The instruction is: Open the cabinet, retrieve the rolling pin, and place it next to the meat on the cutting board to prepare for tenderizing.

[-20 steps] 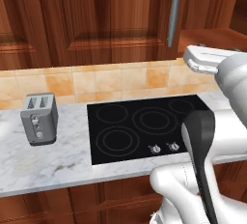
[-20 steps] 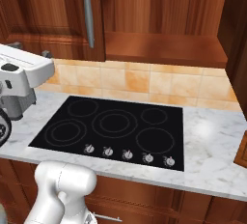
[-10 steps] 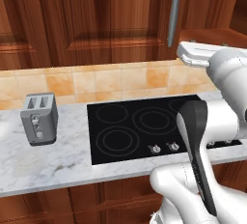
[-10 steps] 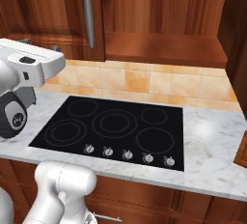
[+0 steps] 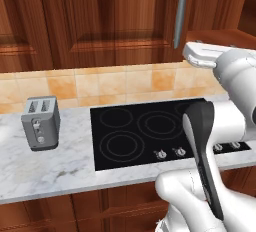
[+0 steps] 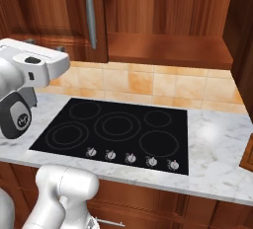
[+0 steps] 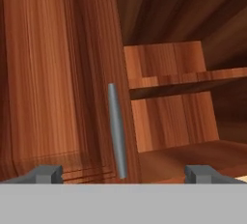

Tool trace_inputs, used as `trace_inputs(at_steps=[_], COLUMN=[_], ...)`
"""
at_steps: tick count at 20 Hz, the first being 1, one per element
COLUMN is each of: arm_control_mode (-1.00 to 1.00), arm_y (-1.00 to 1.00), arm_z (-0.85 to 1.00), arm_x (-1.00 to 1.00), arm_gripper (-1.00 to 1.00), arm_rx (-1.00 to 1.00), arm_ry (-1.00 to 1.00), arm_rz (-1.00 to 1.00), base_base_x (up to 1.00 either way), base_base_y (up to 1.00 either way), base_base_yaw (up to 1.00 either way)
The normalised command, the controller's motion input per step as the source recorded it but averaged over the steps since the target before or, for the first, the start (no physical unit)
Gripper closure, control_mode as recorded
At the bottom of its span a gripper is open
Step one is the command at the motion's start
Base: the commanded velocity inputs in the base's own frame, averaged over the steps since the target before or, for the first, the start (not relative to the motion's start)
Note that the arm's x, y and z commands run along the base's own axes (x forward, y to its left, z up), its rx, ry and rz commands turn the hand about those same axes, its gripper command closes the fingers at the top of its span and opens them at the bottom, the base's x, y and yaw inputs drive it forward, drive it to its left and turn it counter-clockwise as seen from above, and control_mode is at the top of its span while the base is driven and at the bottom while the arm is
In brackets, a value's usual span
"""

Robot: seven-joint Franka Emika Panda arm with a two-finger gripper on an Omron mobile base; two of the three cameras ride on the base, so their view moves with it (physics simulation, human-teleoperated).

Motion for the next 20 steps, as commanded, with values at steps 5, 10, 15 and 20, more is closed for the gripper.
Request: trace_inputs(at_steps=[5, 10, 15, 20], arm_control_mode=[-1.0, -1.0, -1.0, -1.0], arm_y=[-0.08, -0.05, -0.03, 0.0], arm_z=[0.0, 0.0, 0.02, 0.2], arm_x=[0.2, 0.48, 0.35, 0.48], arm_gripper=[-1.0, -1.0, -1.0, -1.0], arm_rx=[0.02, 0.01, 0.01, 0.0], arm_ry=[0.01, 0.11, 0.07, 0.02], arm_rz=[0.0, 0.0, 0.0, 0.01], base_base_x=[0.0, 0.0, 0.0, 0.0], base_base_y=[0.0, 0.0, 0.0, 0.0], base_base_yaw=[0.0, 0.0, 0.0, 0.0])
